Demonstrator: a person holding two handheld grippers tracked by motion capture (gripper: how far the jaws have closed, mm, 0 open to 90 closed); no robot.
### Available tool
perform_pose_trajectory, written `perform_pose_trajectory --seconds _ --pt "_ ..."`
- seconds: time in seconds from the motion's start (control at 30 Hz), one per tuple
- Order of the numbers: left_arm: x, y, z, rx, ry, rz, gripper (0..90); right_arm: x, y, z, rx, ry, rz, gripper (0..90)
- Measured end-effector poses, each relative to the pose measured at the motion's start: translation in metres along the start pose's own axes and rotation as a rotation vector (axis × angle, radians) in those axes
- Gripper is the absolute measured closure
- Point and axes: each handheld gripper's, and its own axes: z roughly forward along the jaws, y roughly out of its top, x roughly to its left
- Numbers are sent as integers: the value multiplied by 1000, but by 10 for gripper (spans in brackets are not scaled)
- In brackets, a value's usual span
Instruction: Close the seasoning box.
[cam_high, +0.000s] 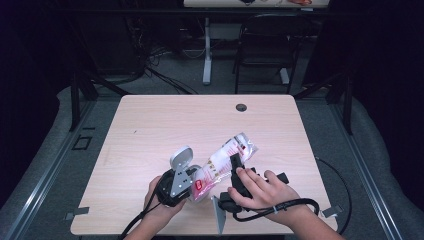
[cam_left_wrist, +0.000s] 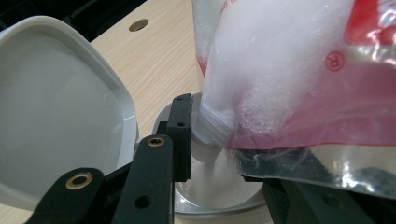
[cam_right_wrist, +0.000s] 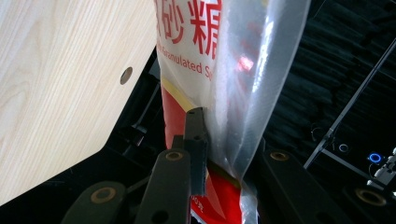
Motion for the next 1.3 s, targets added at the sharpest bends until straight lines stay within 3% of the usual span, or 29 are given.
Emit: perform_pose_trajectory --seconds 0.17,0.57,0.67,0.97,1.3 --pt "0 0 0 -1 -4 -4 713 -2 1 -2 10 -7 -25 800" --pt "0 0 1 4 -10 -4 714 -3 2 -3 17 0 -27 833" --pt "0 -1 1 7 -8 -1 714 -2 2 -2 -13 0 -22 845" --pt "0 -1 1 3 -7 -5 714 -3 3 -4 10 -4 -33 863" --pt "1 -1 0 0 2 2 714 -2 2 -3 -4 -5 -8 870"
